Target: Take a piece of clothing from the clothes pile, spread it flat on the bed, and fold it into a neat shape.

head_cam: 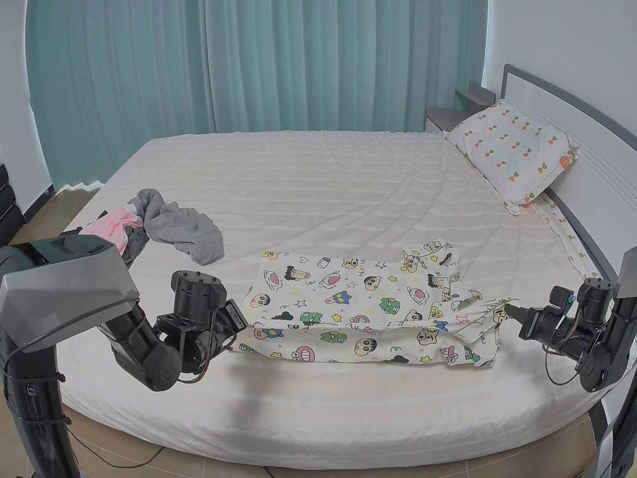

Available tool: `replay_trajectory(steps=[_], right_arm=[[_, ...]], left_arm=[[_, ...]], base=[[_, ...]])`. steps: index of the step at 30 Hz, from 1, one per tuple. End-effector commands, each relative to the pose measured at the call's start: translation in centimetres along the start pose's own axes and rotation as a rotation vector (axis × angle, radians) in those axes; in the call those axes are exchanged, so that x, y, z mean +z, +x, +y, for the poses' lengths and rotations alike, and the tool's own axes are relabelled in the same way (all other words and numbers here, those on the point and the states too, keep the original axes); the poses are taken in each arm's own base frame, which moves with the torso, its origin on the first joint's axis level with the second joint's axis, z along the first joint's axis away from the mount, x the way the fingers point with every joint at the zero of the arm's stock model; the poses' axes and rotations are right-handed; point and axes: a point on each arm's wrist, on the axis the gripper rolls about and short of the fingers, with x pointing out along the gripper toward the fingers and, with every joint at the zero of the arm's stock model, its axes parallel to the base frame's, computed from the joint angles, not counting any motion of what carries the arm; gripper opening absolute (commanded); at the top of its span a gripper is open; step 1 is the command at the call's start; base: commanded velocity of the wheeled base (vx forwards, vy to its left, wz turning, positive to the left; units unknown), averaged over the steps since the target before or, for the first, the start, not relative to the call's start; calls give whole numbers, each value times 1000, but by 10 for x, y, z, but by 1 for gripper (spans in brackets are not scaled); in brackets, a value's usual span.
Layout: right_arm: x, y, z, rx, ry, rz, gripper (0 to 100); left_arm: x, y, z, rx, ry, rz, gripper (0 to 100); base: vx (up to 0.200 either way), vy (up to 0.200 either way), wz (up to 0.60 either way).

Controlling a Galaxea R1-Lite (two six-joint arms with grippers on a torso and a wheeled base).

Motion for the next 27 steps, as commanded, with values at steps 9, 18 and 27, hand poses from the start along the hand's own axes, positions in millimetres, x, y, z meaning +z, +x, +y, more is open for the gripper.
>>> replay_trajectory(steps=[9,18,27], right_arm=[[0,-8,1,12,7,3,0],[-4,26,-16,-3,6,-2,0],[-17,67,-32,-29,3,6,0]], left_arm=[[0,0,-5,-18,-6,-8,0],[-6,46,-10,-1,-11,-31,0],[-18,88,-13,22,-3,-16,0]], base=[[0,0,0],[0,0,0],[0,0,0]])
